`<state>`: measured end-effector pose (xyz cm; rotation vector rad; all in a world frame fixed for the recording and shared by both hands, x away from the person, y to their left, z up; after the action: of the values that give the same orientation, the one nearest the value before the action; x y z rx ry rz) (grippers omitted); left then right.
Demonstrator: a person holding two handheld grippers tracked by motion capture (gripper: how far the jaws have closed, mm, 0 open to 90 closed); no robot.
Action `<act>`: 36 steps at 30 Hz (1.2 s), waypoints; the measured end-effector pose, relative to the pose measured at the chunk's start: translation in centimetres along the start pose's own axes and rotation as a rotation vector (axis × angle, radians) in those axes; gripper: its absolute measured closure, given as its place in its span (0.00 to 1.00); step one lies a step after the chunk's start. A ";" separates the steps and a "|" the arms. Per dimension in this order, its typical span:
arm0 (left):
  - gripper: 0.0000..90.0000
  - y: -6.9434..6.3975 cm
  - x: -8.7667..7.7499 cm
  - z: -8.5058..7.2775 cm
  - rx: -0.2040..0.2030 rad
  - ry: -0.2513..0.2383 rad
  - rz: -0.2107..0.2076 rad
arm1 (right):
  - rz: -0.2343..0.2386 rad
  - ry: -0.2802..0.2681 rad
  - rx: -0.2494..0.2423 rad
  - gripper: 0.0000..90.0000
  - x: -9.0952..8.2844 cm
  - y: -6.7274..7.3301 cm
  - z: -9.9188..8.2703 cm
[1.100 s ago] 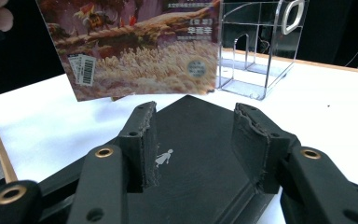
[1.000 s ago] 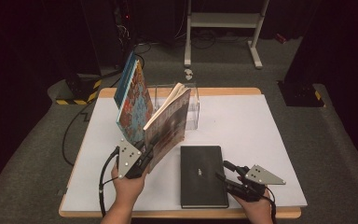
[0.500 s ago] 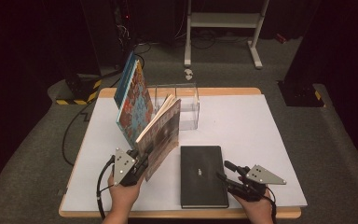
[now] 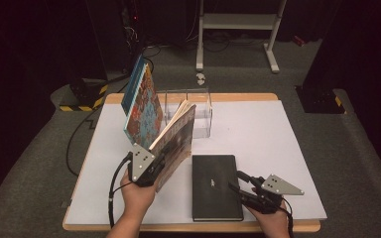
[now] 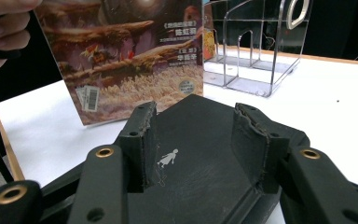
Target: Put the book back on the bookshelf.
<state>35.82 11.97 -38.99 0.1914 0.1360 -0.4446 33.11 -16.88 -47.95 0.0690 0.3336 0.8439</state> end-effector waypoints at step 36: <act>0.93 5.2 11.4 4.2 -0.062 -0.015 0.322 | 0.021 -0.040 0.010 0.56 -1.0 -0.4 0.8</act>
<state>48.64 10.97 -36.09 0.1459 0.1022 -0.1214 32.98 -17.85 -46.98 0.0986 0.2999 0.8606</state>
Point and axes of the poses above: each handheld gripper's, and its own axes: x roughly forward along the jaws, z roughly out of its top, y roughly to its left, the point moved 5 cm from there along x, roughly forward along the jaws, and after that the axes turned 4 degrees about x, right-handed, at the moved point
